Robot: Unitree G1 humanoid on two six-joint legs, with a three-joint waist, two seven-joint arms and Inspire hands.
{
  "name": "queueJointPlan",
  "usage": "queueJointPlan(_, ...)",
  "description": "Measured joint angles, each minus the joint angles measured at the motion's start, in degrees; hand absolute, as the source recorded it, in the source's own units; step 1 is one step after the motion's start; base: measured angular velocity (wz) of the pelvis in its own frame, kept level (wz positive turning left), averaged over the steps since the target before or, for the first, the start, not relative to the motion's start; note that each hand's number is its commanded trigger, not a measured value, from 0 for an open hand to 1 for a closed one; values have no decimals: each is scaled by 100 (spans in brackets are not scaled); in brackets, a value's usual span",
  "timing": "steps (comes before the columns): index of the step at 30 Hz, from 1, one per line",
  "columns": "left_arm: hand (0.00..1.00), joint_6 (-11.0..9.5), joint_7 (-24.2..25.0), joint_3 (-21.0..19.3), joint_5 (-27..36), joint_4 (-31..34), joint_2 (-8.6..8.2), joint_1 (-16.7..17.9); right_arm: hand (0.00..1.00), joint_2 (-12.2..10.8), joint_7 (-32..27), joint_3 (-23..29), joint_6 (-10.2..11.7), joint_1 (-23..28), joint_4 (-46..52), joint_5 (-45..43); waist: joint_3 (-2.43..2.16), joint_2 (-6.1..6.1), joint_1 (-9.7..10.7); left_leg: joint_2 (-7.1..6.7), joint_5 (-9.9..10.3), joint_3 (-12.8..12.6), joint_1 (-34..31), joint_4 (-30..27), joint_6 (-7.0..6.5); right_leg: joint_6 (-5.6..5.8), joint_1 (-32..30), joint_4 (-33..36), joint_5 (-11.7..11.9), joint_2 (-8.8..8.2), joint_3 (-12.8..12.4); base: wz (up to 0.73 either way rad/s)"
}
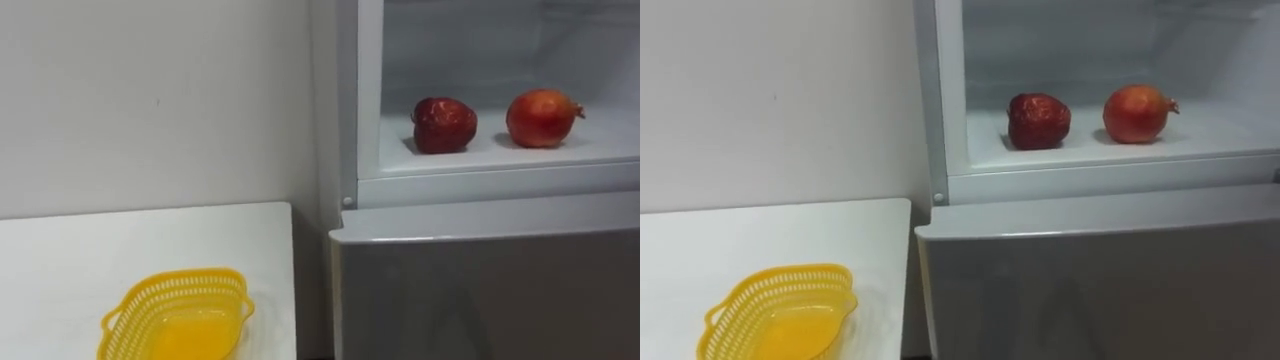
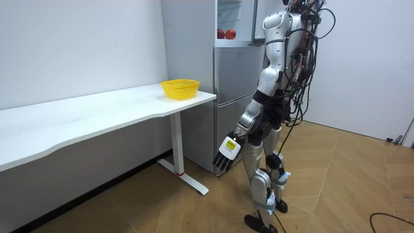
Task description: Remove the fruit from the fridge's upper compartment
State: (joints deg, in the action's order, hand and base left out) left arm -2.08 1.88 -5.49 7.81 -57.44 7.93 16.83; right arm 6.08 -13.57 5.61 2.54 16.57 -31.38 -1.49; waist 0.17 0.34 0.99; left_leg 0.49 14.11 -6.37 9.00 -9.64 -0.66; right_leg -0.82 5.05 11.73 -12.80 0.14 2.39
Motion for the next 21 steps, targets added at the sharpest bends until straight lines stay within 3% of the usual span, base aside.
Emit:
queueJointPlan(3,0,-108,0,6,0,-5,-6,-10,0,-28,-64,-178,250,34,755,-94,-3,14,7,-1,0,0,-35,0,0,5,-7,-4,15,-1,15,2)
queueJointPlan(7,0,-202,20,9,3,-152,-23,-21,0,-33,-111,-244,372,110,1641,-234,-42,86,32,-6,0,4,-69,4,0,6,-31,-23,20,-3,9,0)
queueJointPlan(16,0,-369,131,17,11,-580,-30,-123,0,-26,-632,-338,417,440,3437,-1078,-50,161,15,17,-1,-164,-118,25,1,0,-137,5,48,51,-189,-12)
queueJointPlan(21,0,-556,66,359,-66,-990,207,-128,0,12,-1238,-678,809,457,4143,-1726,-57,168,12,67,-1,-175,-103,19,1,-38,-122,-5,97,108,-222,-4)
